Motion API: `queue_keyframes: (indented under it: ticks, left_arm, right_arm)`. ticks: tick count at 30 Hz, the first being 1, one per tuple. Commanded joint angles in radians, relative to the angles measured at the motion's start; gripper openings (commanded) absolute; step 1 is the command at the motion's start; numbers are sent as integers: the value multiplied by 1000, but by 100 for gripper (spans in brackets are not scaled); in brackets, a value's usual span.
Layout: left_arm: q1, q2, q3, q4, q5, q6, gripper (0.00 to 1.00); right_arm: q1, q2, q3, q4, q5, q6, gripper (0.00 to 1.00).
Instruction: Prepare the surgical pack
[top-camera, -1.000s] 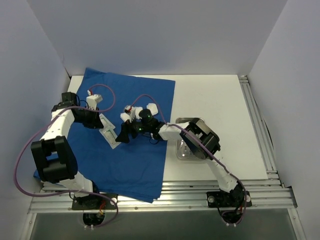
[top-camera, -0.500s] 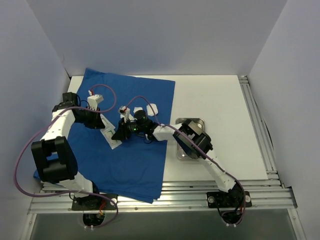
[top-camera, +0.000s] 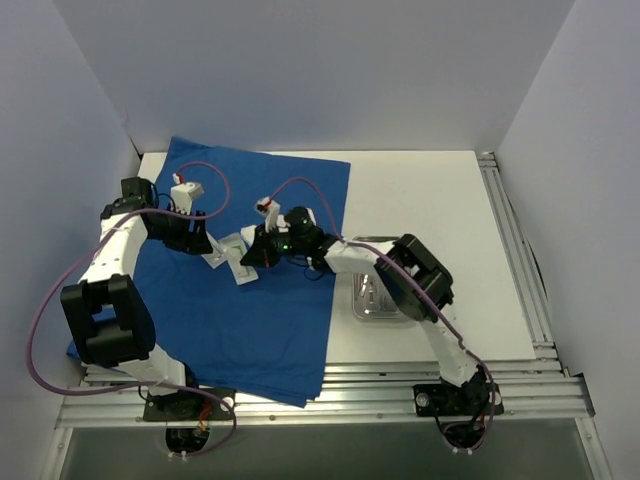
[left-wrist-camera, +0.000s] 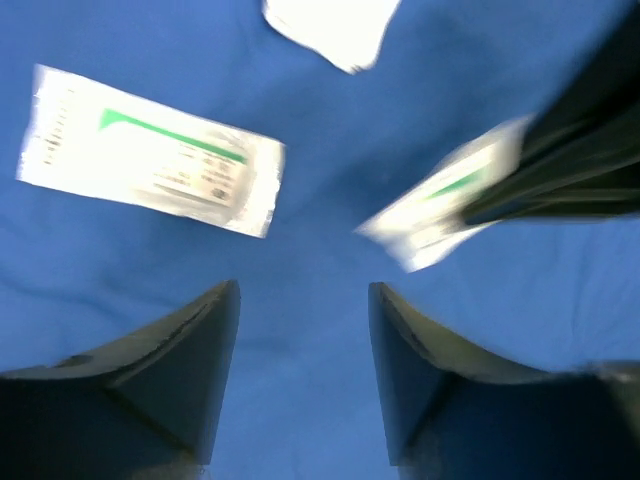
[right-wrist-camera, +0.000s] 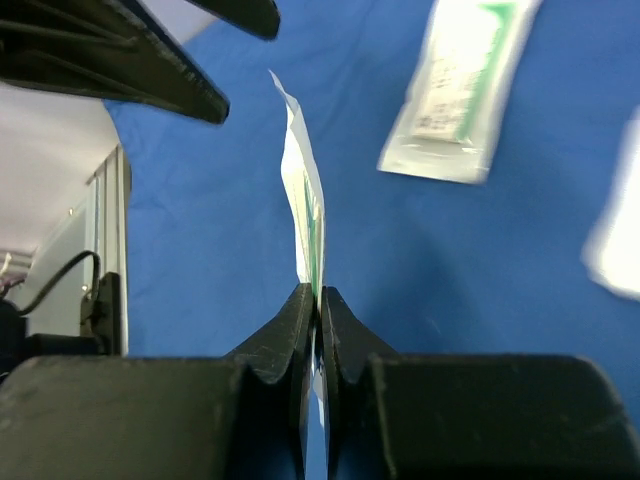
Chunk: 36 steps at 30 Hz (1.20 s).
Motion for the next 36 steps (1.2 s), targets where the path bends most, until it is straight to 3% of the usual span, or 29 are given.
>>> queue_keyframes:
  ticks: [1, 5, 9, 13, 18, 25, 36]
  left_arm:
    - [5, -27, 106, -14, -38, -55, 94]
    - [8, -18, 148, -12, -131, -105, 94]
    - [8, -9, 149, -9, -197, -125, 94]
    - [8, 1, 134, 5, -245, -135, 94]
    - [5, 25, 140, 6, -268, -150, 94]
    - [5, 14, 123, 18, -280, -144, 94]
    - [7, 14, 117, 20, -287, -142, 94]
  right_arm:
    - [-86, -240, -88, -50, 45, 2, 0]
    - [-186, -400, -220, -195, 73, -3, 0]
    - [-339, -538, -341, -486, 166, -26, 0]
    - [-482, -685, -525, -596, 168, -30, 0]
    - [-551, -754, -608, -745, 212, -58, 0]
    - [-594, -820, -657, -820, 272, -64, 0]
    - [-631, -776, -639, -863, 335, -102, 0]
